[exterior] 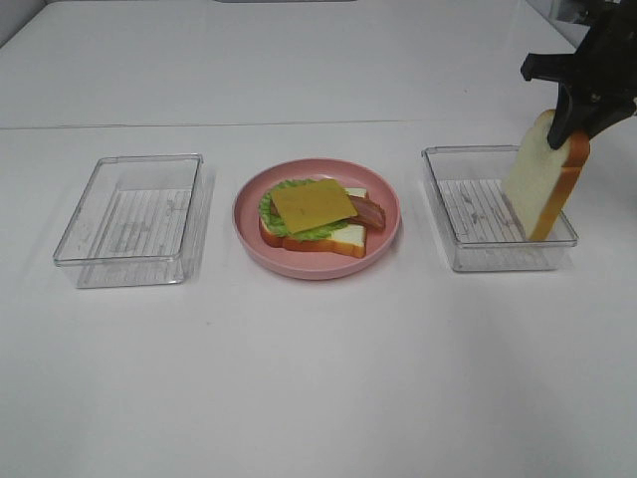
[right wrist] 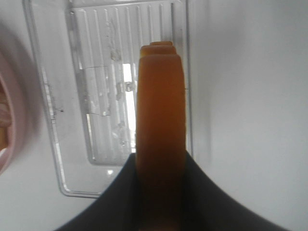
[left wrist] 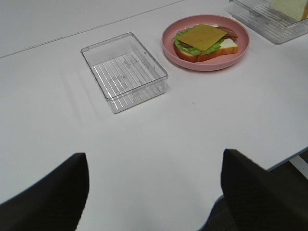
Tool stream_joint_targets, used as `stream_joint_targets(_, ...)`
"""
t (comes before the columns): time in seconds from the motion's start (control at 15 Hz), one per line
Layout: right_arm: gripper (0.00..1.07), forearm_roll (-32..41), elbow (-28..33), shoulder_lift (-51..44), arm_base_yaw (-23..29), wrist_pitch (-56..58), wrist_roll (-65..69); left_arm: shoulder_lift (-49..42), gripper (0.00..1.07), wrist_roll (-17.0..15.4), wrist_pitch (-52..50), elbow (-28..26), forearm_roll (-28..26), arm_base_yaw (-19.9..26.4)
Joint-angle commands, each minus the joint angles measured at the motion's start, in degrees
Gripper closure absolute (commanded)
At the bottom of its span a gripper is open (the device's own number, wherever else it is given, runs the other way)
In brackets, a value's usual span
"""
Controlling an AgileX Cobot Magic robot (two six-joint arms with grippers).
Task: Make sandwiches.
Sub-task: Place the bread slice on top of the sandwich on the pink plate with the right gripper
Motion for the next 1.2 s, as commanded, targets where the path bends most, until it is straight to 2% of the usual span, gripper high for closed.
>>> stream_joint_targets(0.07, 1.07, 4.13, 0.11, -3.50, -0.06, 0.69, -1.09, -1.20, 0.33, 0.11, -0.11, 0.17, -0.52, -0.11)
stream_joint_targets(0.2, 1.07, 9.85, 0.23, -6.82, -0.06, 0.80, -2.52, -1.20, 0.33, 0.11, -0.11, 0.17, -0.52, -0.11)
stream_joint_targets(0.4, 1.07, 22.80, 0.69, -8.42, 0.00, 3.32, -5.67, -1.20, 0.33, 0.11, -0.11, 0.17, -0.52, -0.11)
stream_joint_targets(0.47, 1.07, 28.19, 2.35, -8.71, 0.00, 3.55, -6.99, -1.20, 0.33, 0.11, -0.11, 0.17, -0.52, -0.11)
stream_joint_targets(0.53, 1.07, 37.41, 6.13, -8.77, 0.23, 2.75, -10.49, -1.20, 0.33, 0.11, -0.11, 0.17, -0.52, -0.11)
stream_joint_targets(0.67, 1.07, 44.69, 12.09, -8.77, 2.18, -0.52, -14.61, -1.20, 0.33, 0.11, -0.11, 0.17, -0.52, -0.11)
stream_joint_targets(0.87, 1.07, 47.67, 18.45, -8.31, 8.14, -11.46, -16.27, -1.20, 0.33, 0.11, -0.11, 0.17, -0.52, -0.11)
stream_joint_targets(1.07, 1.07, 51.80, 19.19, -3.95, 12.78, -16.39, -16.90, -1.20, 0.33, 0.11, -0.11, 0.17, -0.52, -0.11)
stream_joint_targets(1.2, 1.07, 55.23, 19.19, -1.26, 13.58, -17.42, -18.33, -1.20, 0.33, 0.11, -0.11, 0.17, -0.52, -0.11)
